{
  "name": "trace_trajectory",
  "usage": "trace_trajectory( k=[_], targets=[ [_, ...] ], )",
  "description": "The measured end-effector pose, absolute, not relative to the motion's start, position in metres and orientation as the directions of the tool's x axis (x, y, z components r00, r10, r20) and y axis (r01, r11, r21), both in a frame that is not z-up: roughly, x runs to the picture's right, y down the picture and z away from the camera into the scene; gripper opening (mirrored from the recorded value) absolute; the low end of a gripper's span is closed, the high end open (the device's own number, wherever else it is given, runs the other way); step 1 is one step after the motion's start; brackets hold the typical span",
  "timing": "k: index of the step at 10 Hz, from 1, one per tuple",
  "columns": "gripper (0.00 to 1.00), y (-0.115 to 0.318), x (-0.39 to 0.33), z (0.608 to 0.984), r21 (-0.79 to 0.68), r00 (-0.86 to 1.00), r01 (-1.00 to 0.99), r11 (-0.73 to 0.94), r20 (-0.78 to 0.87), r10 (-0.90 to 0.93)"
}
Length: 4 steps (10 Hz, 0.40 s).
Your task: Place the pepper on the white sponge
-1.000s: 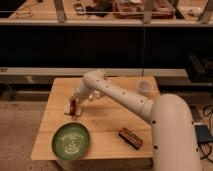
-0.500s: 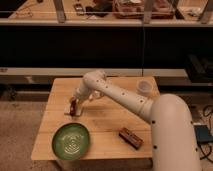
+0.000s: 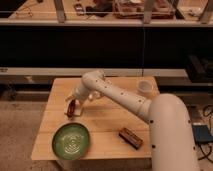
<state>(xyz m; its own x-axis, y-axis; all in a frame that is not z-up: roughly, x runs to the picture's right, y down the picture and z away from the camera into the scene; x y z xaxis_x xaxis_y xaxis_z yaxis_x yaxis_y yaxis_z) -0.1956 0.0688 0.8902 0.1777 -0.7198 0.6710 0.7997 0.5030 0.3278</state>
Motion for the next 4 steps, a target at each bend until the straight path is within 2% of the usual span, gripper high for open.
trace_trajectory(
  k=[4],
  targets=[
    [0.80,0.0615,-0.1888,0.8891,0.339,0.174,0.805,0.487,0.650,-0.740]
  ],
)
